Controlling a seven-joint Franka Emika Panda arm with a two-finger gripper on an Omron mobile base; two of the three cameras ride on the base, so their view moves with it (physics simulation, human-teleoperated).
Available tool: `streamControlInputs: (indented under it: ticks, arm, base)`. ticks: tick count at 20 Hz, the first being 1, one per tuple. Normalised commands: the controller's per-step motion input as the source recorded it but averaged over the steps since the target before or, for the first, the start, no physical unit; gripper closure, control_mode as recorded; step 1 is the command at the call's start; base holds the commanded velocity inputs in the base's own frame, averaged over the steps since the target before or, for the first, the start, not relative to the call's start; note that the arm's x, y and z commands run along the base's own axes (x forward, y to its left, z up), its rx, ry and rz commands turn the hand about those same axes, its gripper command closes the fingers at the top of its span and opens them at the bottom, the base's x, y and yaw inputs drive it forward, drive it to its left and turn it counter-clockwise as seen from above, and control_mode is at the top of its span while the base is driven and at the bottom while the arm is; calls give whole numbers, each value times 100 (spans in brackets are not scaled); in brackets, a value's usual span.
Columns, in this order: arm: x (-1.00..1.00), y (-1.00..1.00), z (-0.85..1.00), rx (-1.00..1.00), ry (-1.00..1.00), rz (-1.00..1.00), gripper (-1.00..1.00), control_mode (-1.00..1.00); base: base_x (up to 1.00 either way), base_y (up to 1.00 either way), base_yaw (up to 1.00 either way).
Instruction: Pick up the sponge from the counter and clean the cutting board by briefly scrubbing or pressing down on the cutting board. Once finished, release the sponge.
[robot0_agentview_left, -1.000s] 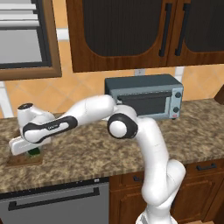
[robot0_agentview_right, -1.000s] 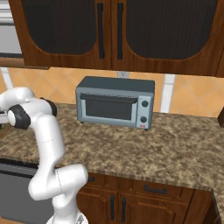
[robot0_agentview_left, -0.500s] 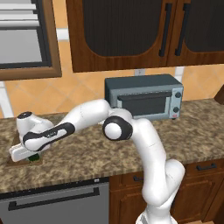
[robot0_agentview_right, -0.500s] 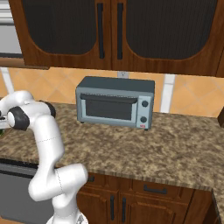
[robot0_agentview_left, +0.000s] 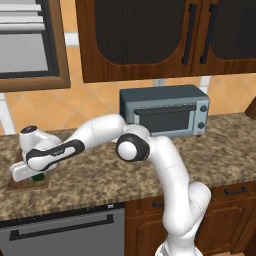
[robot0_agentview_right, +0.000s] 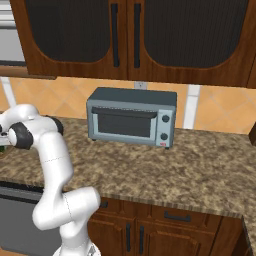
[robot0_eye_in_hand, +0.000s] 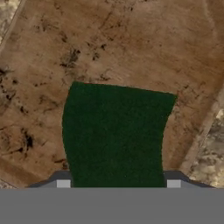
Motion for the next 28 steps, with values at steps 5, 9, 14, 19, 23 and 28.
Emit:
streamControlInputs:
  ticks: [5,9,14,19,23,28]
  arm:
    - [12,3,-17,2,-5,-3,100,-100]
    - [0,9,-32,2,-19,0,100,-100]
    - [6,3,-12,3,-9,-2,100,-100]
    - [43,0,-5,4,0,-5,100,-100]
    - [44,0,-3,4,-4,-3,100,-100]
    - [47,0,-14,4,-11,-2,100,-100]
  base:
    - [0,0,0]
    - [0,0,0]
    - [0,0,0]
    - [0,0,0]
    - [0,0,0]
    - [0,0,0]
